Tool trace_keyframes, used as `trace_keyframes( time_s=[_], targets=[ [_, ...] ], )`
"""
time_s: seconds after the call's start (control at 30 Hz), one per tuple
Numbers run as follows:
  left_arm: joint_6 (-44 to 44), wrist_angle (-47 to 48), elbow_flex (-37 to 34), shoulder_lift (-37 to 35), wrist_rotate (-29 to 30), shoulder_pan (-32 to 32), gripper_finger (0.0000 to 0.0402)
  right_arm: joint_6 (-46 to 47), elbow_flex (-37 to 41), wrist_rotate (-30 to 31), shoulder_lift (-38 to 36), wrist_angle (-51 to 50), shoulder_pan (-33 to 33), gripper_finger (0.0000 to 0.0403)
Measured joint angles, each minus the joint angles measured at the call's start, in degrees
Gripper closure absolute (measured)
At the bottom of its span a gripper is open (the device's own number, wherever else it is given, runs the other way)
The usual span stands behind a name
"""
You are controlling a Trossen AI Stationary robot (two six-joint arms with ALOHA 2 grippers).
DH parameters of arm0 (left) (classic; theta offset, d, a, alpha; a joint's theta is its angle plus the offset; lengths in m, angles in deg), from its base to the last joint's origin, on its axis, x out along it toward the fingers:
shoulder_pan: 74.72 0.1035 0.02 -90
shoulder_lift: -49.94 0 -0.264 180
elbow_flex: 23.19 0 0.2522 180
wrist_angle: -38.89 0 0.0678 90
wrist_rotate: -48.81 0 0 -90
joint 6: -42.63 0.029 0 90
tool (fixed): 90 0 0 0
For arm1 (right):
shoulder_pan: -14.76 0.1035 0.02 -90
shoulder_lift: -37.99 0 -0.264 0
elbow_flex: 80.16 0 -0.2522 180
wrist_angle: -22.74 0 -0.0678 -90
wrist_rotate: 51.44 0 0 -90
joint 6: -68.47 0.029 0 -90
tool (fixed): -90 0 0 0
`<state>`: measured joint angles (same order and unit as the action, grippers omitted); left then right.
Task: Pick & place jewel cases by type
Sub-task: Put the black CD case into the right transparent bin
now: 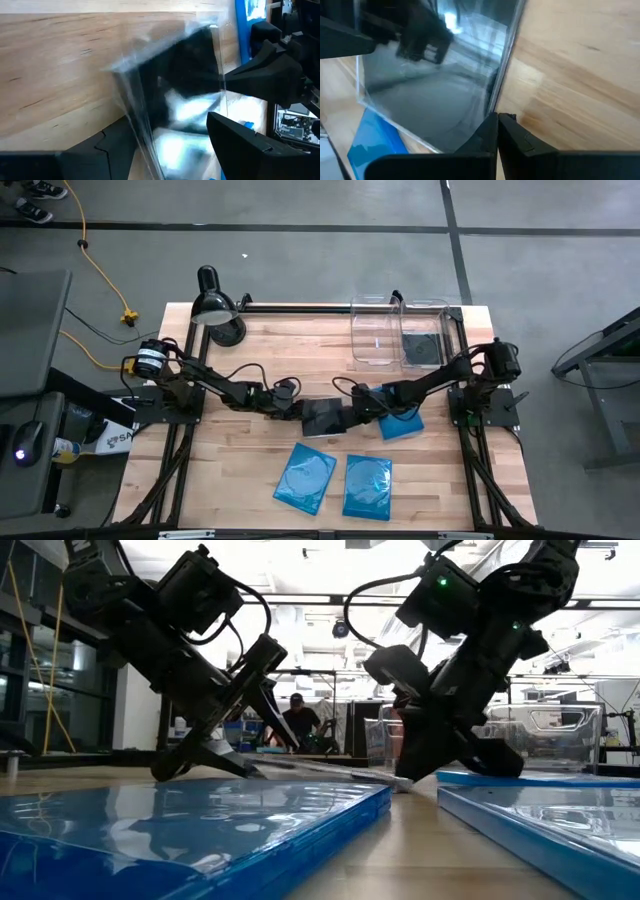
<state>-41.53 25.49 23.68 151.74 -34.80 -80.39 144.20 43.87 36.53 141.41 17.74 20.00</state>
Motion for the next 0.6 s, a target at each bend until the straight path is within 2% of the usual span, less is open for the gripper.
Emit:
trace_keyframes(
  time_s=[0.43,0.6],
  targets=[
    [5.9,2.8,4.2,0.8,1.9,0.0,0.0167,-1.0,-0.2,-0.1,0.3,-0.1,0.1,0.0403],
    [5.8,3.8,4.4,0.7,1.2,0.0,0.0209,-1.1,-0.2,-0.4,0.3,-0.5,0.2,0.0403]
  ],
)
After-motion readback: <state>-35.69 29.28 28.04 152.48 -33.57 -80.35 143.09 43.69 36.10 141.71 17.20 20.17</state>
